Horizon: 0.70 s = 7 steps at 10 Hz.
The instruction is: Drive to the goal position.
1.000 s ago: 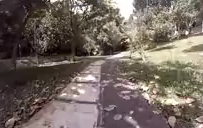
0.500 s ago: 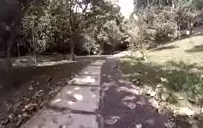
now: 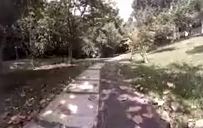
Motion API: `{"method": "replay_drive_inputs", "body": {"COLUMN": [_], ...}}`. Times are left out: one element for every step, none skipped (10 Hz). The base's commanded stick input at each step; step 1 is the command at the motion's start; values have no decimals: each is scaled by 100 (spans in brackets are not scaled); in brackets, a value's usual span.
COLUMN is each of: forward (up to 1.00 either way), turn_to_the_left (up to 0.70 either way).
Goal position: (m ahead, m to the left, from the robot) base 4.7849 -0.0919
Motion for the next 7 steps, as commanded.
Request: {"method": "replay_drive_inputs", "body": {"forward": [45,45,45,45,45,45,45], "turn_to_the_left": [0,0,0,0,0,0,0]}}
